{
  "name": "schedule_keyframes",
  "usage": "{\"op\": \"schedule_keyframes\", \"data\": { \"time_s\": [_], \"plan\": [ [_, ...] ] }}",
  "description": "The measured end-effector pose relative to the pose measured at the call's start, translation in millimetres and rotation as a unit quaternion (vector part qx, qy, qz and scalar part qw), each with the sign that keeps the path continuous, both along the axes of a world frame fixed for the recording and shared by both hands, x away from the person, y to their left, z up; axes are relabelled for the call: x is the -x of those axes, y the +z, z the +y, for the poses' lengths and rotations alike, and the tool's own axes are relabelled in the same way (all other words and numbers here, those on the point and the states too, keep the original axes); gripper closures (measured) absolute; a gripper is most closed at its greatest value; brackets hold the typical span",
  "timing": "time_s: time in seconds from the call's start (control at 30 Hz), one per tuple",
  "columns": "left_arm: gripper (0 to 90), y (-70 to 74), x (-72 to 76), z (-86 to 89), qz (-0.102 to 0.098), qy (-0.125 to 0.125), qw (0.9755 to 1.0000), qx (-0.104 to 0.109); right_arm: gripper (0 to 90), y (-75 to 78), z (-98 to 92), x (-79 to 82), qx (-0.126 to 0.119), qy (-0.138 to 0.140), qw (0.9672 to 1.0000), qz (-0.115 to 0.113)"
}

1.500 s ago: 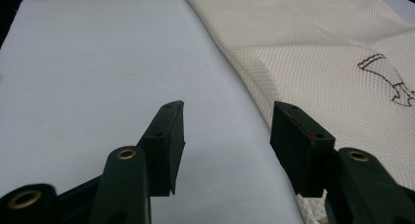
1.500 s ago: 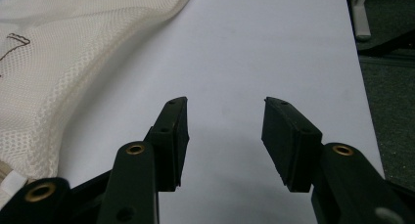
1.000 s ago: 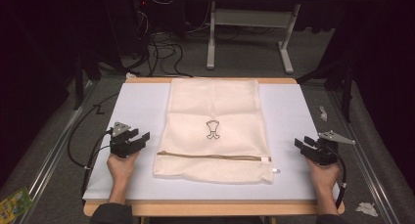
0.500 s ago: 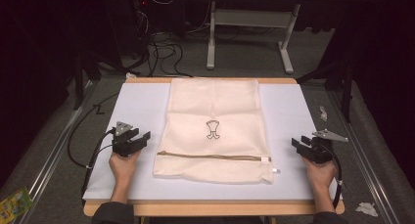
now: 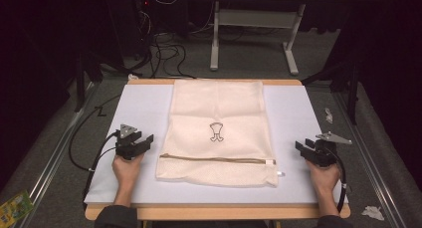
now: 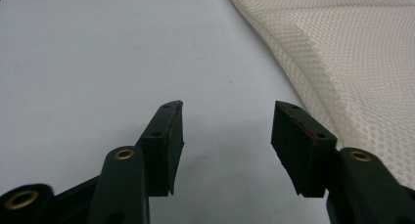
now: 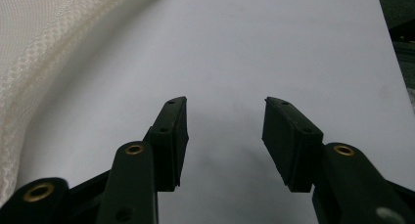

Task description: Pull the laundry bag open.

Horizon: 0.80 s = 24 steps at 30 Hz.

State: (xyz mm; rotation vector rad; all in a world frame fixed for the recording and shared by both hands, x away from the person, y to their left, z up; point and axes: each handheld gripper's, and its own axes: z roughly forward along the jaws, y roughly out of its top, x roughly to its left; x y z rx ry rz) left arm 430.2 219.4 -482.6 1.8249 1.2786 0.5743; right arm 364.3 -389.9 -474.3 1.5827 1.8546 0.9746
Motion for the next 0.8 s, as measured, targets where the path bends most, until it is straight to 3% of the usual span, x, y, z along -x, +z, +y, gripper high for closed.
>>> {"op": "schedule_keyframes", "data": {
  "time_s": [0.23,0.4,0.8],
  "plan": [
    [43.5,-1.3,0.2,-0.3,-0.001,-0.001,1.0,0.0,49.2,-0.6,1.7,1.4,0.006,-0.001,1.0,-0.002],
    [38.6,-1.3,3.5,-1.3,-0.01,-0.013,0.9999,-0.003,45.1,-0.7,7.2,6.1,0.033,-0.003,0.9992,-0.024],
    [36.2,-1.7,2.5,-1.0,-0.001,-0.02,0.9998,-0.002,38.3,-1.2,5.9,5.7,0.025,-0.002,0.9995,-0.02]
  ]
}}
